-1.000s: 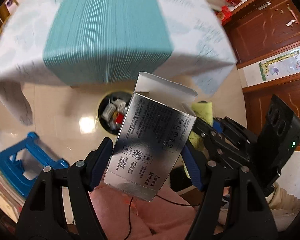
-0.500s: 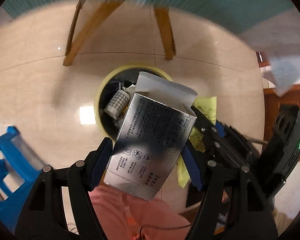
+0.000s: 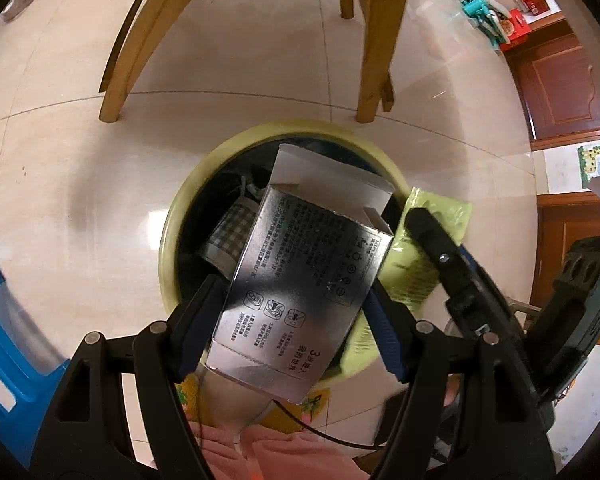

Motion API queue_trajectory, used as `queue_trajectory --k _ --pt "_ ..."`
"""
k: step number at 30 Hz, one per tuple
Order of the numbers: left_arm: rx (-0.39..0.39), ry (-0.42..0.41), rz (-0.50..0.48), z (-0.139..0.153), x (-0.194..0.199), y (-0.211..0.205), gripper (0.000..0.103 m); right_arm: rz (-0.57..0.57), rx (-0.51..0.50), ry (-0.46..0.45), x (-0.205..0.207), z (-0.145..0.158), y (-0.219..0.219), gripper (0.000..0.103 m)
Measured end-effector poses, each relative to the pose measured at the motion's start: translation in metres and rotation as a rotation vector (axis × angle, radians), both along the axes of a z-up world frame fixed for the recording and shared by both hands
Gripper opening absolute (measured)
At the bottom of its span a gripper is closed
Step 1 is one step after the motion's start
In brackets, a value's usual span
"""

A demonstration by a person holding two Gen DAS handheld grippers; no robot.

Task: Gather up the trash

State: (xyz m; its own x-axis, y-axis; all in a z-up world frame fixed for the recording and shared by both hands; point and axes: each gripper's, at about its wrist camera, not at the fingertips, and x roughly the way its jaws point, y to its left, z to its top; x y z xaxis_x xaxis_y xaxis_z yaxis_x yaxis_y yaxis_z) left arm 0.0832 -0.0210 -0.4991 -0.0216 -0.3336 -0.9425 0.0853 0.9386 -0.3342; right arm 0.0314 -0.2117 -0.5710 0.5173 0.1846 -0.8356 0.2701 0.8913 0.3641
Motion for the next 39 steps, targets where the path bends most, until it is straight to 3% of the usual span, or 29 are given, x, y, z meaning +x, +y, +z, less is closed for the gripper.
queue_trajectory --k 4,8,9,13,14,16,24,34,39 --pt "0.009 0.002 0.014 -0.017 0.011 0.002 0.068 0.026 -0.014 -0.055 0.0 -0.012 0.009 0.04" --pt "-0.007 -0.012 0.018 -0.02 0.016 0.003 0.068 0.01 -0.007 -0.081 0.008 0.018 0.009 0.04" --pt "-0.007 -0.019 0.017 -0.018 0.017 0.003 0.068 0.006 -0.004 -0.072 0.01 0.013 0.01 0.04" --pt "0.011 -0.044 0.006 -0.018 0.02 0.003 0.069 0.0 -0.026 -0.015 0.011 0.032 0.012 0.063" --pt "0.015 -0.049 0.003 -0.018 0.021 0.003 0.07 -0.001 -0.019 -0.014 0.011 0.029 0.011 0.064" --pt "0.024 -0.054 -0.001 -0.02 0.022 0.004 0.083 -0.002 -0.012 -0.033 0.007 0.032 0.008 0.065" --pt "0.041 -0.058 0.004 -0.021 0.019 0.005 0.083 0.015 -0.024 -0.04 -0.017 0.05 0.004 0.065" --pt "0.097 -0.12 -0.036 0.008 0.0 0.009 0.083 0.062 -0.039 0.025 -0.049 0.067 0.015 0.065" --pt "0.142 -0.169 -0.006 0.042 -0.012 0.018 0.083 0.071 -0.038 0.025 -0.057 0.103 0.025 0.065"
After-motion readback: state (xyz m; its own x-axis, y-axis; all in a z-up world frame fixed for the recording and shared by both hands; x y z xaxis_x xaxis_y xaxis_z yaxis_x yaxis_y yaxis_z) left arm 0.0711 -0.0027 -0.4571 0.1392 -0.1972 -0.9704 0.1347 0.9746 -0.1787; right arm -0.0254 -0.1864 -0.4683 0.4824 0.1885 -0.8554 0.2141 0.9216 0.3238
